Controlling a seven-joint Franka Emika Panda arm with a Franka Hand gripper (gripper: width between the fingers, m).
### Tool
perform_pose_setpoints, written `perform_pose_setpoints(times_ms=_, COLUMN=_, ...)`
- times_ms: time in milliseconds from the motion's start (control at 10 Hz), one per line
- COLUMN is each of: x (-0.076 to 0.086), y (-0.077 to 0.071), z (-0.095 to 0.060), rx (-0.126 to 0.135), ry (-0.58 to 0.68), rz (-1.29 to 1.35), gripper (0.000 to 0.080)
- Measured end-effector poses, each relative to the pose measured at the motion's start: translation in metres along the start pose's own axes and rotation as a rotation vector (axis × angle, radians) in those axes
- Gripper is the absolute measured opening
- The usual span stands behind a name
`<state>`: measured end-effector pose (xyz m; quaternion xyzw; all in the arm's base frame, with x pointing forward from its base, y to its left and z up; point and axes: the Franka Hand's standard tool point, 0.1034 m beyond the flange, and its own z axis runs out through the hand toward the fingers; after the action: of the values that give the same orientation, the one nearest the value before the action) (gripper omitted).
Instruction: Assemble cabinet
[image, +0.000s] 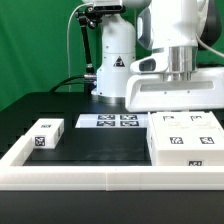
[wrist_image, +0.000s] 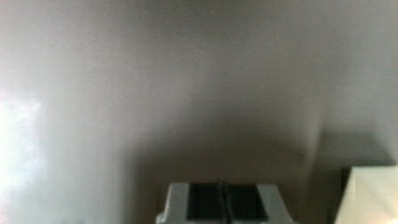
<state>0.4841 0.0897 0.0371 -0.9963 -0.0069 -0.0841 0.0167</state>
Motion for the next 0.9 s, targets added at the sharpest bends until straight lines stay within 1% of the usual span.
perform_pose_setpoints(times_ms=300, x=0.009, y=-0.003, z=-0.032, rx=0.01, ry=-0.021, rz=-0.003, gripper=0.0002)
perform_pose_setpoints(times_ms=500, x=0.004, y=-0.002, z=-0.025, rx=0.007, ry=-0.028, rz=-0.004, gripper=0.0002)
perform_pose_setpoints(times_ms=900, x=0.007, y=-0.002, z=-0.028, rx=0.008, ry=-0.03, rz=-0.01, gripper=0.0002)
